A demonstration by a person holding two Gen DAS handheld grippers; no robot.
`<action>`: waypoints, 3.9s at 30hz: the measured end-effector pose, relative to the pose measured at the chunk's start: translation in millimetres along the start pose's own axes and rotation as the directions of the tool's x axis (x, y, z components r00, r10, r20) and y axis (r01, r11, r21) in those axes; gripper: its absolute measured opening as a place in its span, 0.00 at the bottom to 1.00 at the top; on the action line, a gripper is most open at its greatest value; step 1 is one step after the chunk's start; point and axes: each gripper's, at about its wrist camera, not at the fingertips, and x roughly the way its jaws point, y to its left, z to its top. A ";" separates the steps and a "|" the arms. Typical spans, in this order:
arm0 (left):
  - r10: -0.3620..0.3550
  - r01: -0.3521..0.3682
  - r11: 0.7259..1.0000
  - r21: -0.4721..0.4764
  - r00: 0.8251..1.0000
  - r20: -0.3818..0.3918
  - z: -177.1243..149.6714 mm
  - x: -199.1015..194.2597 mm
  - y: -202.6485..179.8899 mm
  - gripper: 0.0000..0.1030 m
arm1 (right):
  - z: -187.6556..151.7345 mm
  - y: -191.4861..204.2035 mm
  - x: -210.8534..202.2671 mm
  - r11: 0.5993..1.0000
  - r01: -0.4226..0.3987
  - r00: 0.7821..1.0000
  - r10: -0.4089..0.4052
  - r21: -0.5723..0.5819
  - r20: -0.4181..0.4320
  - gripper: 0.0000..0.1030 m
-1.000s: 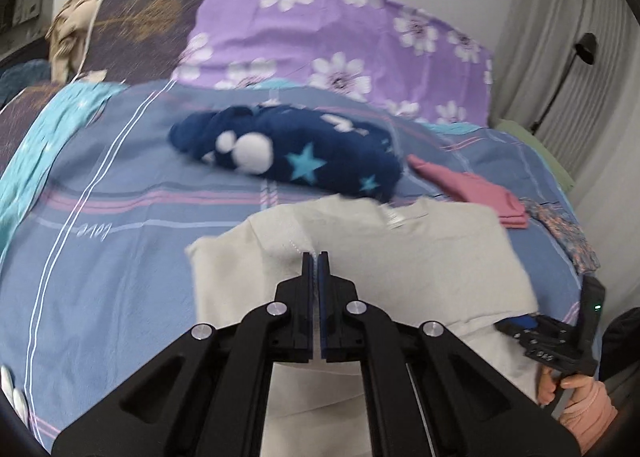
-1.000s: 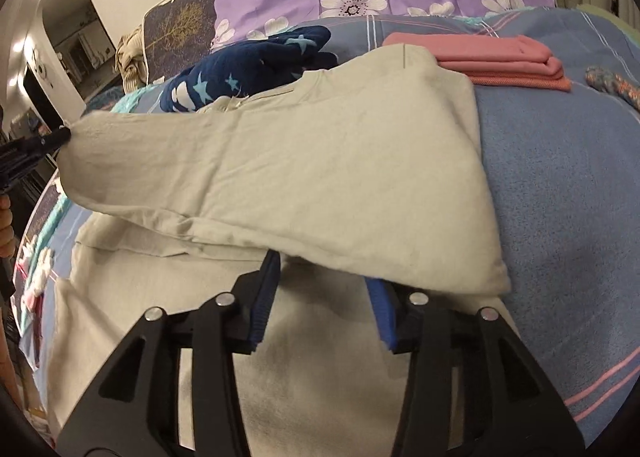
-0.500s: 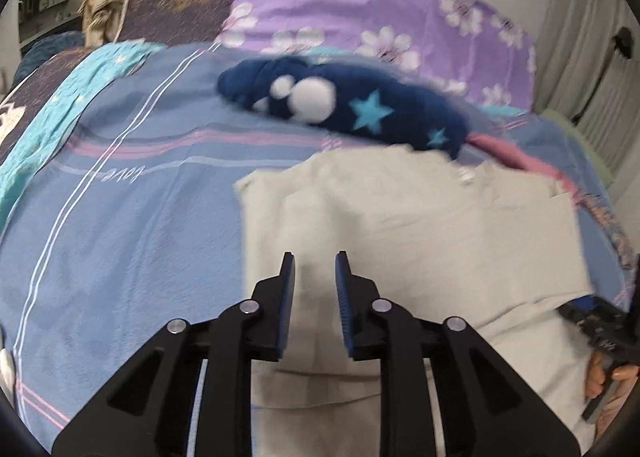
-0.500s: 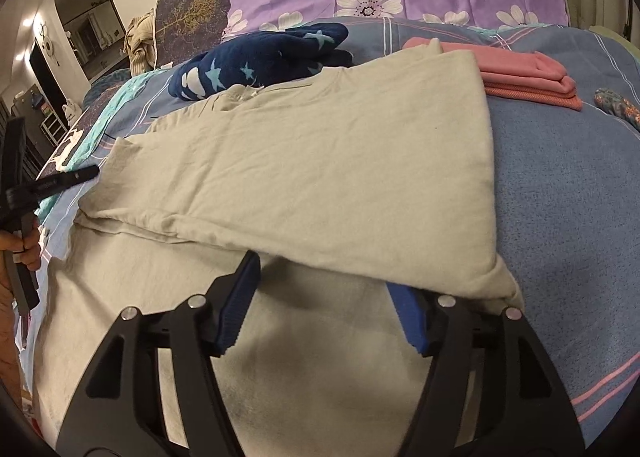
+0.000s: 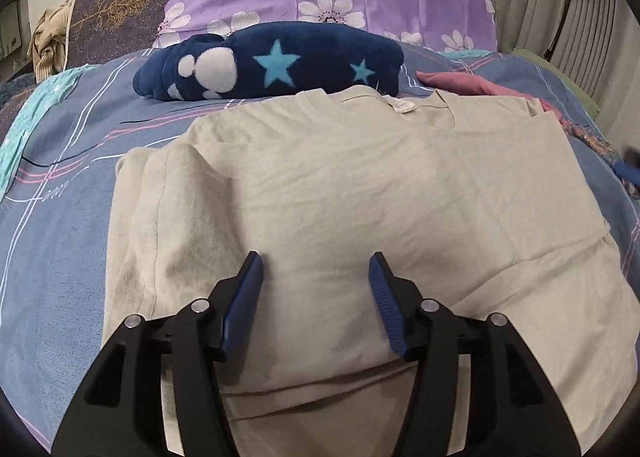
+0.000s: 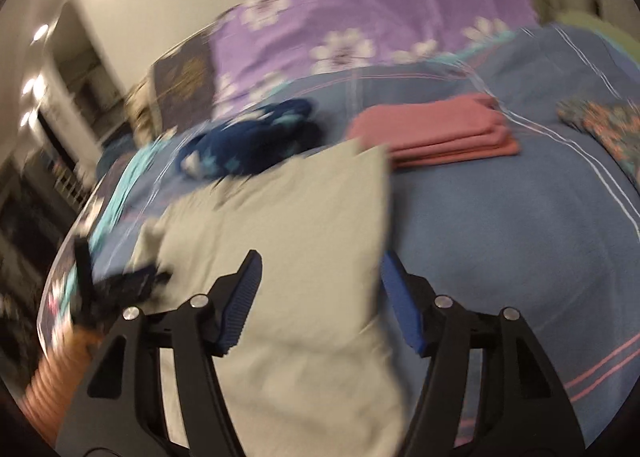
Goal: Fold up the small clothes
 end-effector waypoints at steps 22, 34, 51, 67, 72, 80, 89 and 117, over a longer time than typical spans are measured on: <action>0.037 -0.037 0.999 0.028 0.999 0.000 3.3 6.6 -9.3 0.57 | 33.7 51.8 54.7 0.913 0.347 0.937 -0.327 -0.214 0.124 0.08; 0.044 -0.044 0.999 0.032 0.999 -0.001 3.2 5.3 -10.8 0.59 | -79.0 61.6 58.0 0.921 0.191 0.968 -0.234 -0.338 -0.089 0.29; -0.181 0.188 0.964 -0.188 0.982 0.052 -142.5 -144.2 72.6 0.84 | -154.4 -25.2 -75.6 0.996 0.093 0.983 -0.092 -0.003 -0.161 0.62; -0.310 0.310 0.945 -0.103 0.951 0.018 -235.4 -197.7 51.2 0.56 | -256.7 -38.2 -172.0 0.997 -0.075 0.985 0.079 0.029 -0.156 0.37; -0.404 0.403 0.906 -0.132 0.915 0.019 -252.1 -209.4 55.6 0.46 | -278.3 -41.6 -188.5 0.985 -0.167 0.969 0.172 0.044 -0.178 0.37; -0.504 0.501 0.851 -0.157 0.863 0.020 -238.7 -189.7 55.7 0.53 | -268.5 -42.4 -165.0 0.950 -0.291 0.932 0.309 0.117 -0.190 0.40; -0.486 0.483 0.864 -0.144 0.874 0.016 -237.3 -185.3 50.2 0.19 | -267.6 -37.3 -156.4 0.929 -0.340 0.907 0.365 0.148 -0.210 0.32; -0.403 0.441 0.896 -0.057 0.859 0.317 -184.4 -314.0 12.0 0.01 | -202.7 -4.8 -276.2 0.904 -0.428 0.892 0.420 0.013 0.170 0.02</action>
